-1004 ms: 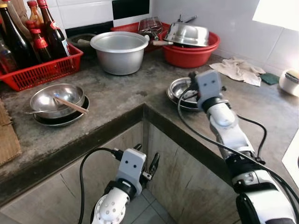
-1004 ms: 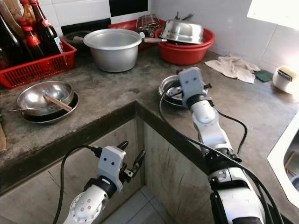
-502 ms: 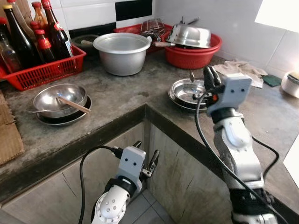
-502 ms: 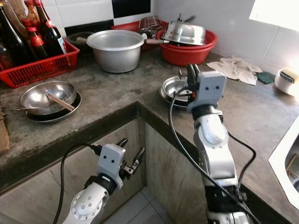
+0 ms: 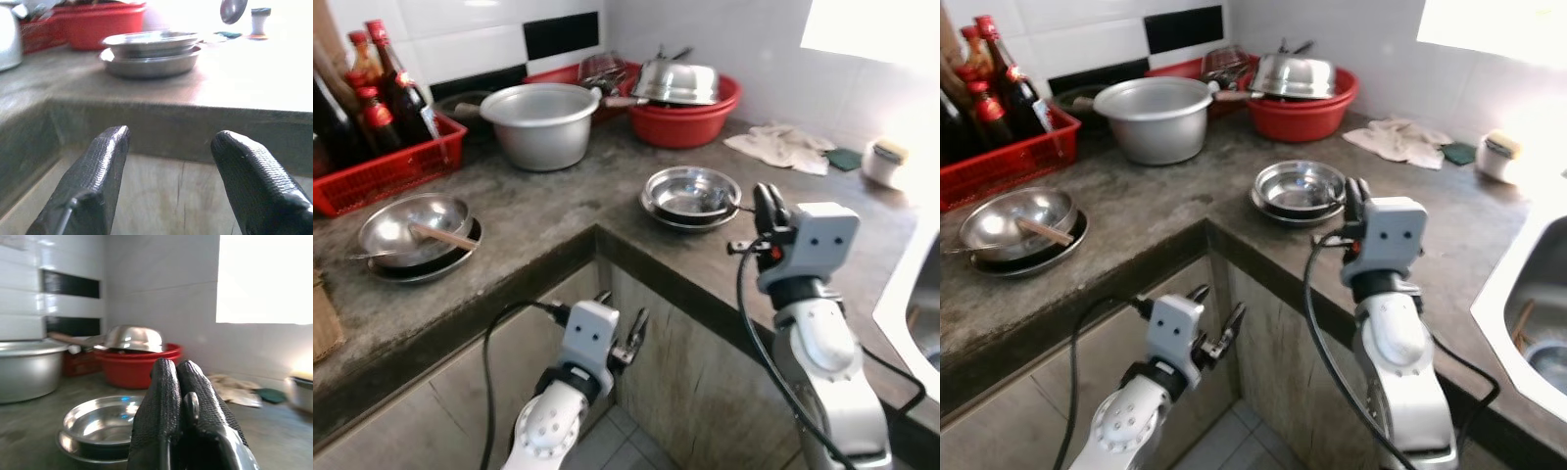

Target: Kitchen organization

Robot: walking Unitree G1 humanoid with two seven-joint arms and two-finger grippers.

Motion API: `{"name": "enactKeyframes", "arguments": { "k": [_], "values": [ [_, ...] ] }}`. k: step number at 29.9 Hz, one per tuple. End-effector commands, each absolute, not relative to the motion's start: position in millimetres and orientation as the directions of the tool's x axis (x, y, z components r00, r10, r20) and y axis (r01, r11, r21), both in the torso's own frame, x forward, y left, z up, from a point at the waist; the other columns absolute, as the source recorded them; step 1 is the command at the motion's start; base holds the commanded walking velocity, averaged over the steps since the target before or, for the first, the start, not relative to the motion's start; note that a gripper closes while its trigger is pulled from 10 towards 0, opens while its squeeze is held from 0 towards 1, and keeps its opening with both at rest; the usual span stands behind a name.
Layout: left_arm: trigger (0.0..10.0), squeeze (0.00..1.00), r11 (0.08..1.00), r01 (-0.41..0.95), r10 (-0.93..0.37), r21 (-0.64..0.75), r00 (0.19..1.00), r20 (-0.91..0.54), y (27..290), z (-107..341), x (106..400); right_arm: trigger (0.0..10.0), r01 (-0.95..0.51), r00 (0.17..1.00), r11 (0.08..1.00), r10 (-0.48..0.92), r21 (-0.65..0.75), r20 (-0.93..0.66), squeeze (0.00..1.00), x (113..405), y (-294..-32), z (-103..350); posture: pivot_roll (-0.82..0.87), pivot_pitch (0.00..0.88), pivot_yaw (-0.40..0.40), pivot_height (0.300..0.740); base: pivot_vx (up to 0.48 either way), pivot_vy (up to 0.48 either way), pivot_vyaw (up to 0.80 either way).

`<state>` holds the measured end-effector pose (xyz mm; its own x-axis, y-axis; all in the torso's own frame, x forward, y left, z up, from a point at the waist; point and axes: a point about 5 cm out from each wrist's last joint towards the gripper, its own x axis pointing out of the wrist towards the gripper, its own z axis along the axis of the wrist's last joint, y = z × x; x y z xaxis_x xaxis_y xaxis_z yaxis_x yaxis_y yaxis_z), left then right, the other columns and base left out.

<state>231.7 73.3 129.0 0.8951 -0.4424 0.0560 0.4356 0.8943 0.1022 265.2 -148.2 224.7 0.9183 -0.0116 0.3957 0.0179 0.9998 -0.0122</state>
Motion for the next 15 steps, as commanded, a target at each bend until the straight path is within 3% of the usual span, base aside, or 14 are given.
{"name": "enactKeyframes", "arguments": {
  "k": [1,7,15],
  "values": [
    [10.0,0.00,0.897,0.428,-0.435,0.111,0.899,0.044,79.0,125.6,234.0,0.0,0.018,0.914,1.000,-0.015,-0.004,0.405,0.00,261.8,-144.8,229.3,0.11,0.000,-0.021,0.740,0.000,0.476,-0.80],
    [10.0,0.00,0.900,0.418,-0.427,0.124,0.903,0.047,80.5,125.6,235.9,0.0,0.039,0.920,0.999,-0.032,-0.009,0.391,0.00,261.8,-144.7,228.5,0.11,0.000,-0.019,0.740,0.000,0.476,-0.80],
    [10.0,0.00,0.886,0.425,-0.440,0.187,0.897,0.041,82.0,125.3,239.0,0.0,0.075,0.923,0.997,-0.062,-0.020,0.379,0.00,261.1,-145.3,227.1,0.10,0.000,-0.014,0.740,0.035,-0.047,-0.80]
  ]
}}
